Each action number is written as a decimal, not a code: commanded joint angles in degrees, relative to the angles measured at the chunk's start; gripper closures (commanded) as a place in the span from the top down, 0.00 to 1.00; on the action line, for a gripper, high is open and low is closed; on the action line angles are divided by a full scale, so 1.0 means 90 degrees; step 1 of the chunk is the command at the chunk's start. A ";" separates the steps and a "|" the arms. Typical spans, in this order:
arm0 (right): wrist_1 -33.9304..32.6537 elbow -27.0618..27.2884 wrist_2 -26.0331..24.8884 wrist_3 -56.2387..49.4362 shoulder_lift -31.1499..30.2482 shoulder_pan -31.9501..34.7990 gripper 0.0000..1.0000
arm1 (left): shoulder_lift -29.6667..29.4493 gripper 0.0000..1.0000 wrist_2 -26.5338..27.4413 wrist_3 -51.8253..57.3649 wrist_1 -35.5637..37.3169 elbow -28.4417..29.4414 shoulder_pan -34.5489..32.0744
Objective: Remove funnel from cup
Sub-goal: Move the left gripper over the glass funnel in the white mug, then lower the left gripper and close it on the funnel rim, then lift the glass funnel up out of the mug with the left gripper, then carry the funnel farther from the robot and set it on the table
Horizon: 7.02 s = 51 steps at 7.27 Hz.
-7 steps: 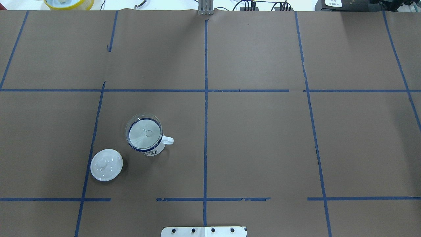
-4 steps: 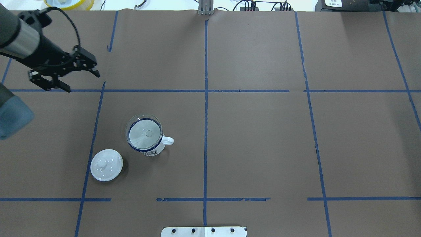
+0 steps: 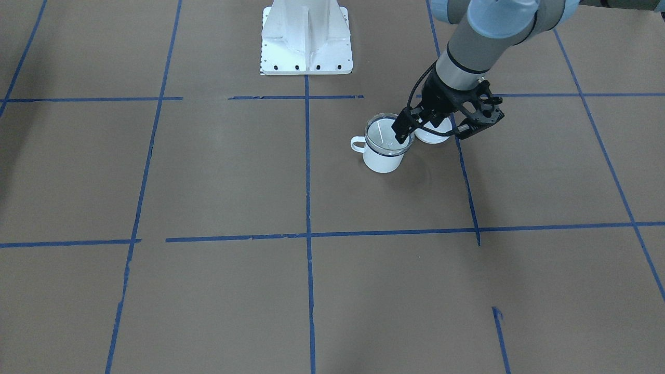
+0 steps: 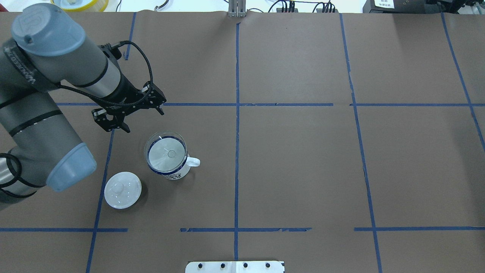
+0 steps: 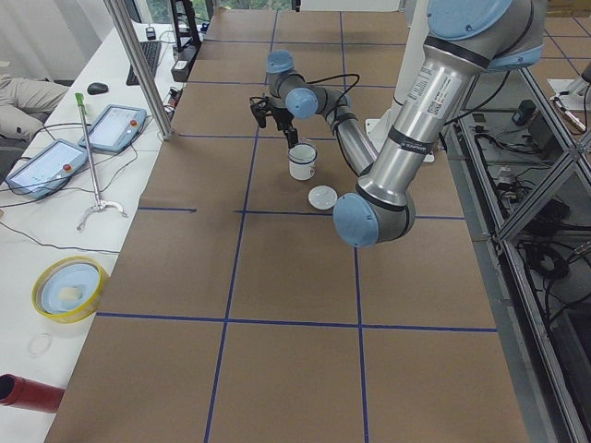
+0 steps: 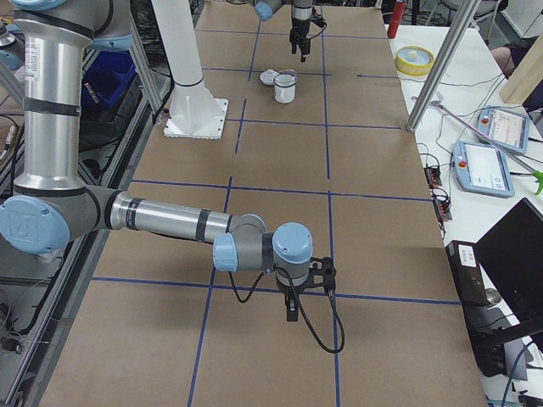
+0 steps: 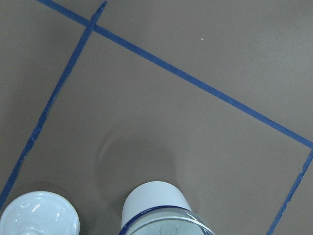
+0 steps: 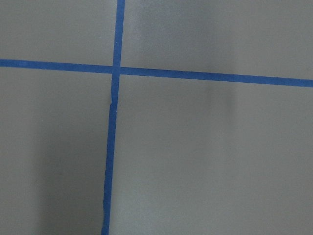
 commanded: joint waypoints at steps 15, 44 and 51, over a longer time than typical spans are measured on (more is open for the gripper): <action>0.0000 0.0000 0.0000 0.0000 0.0000 0.0000 1.00 | -0.0571 0.57 0.0965 -0.1103 -0.0310 0.0809 0.0940; 0.0000 0.0000 0.0000 0.0000 0.0000 0.0000 1.00 | -0.0425 1.00 0.3175 -0.2588 -0.8885 0.4891 -0.0202; 0.0000 0.0000 0.0000 0.0000 0.0000 0.0000 1.00 | 0.1268 0.94 0.1729 -0.1852 -0.2438 0.0026 0.0399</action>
